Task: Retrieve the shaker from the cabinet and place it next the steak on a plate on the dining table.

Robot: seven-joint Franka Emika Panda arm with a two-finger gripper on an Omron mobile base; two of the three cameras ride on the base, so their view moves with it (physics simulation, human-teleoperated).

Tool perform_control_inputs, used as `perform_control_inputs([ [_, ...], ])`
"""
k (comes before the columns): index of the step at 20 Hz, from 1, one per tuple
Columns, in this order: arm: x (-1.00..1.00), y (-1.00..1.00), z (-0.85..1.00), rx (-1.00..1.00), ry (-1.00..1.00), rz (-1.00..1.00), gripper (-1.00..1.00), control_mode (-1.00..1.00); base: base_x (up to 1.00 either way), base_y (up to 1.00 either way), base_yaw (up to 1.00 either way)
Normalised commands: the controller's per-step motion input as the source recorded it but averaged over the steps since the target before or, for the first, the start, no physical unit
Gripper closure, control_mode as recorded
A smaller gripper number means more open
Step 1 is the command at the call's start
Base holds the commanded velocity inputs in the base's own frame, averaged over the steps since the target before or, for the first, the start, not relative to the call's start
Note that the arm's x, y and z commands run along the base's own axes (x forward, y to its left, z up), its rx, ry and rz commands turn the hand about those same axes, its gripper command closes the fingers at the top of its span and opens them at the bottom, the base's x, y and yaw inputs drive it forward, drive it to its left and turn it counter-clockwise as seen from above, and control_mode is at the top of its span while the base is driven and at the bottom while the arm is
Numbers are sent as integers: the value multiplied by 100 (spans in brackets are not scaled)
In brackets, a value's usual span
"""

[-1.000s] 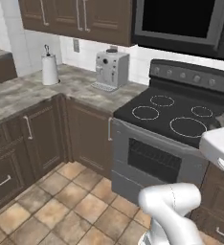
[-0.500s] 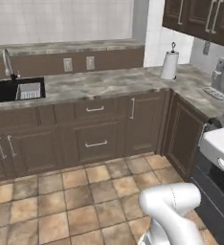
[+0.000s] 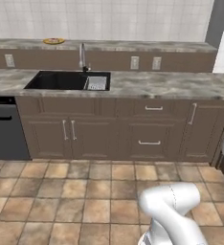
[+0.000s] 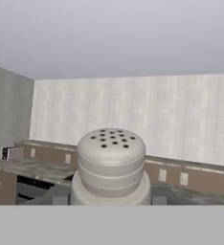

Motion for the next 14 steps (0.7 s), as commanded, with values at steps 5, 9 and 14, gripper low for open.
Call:
perform_control_inputs([
  [5, 0, 0, 0, 0, 0, 0, 100, 100, 66, 100, 0],
  [9, 0, 0, 0, 0, 0, 0, 100, 100, 74, 100, 0],
  [14, 0, 0, 0, 0, 0, 0, 100, 100, 100, 46, 5],
])
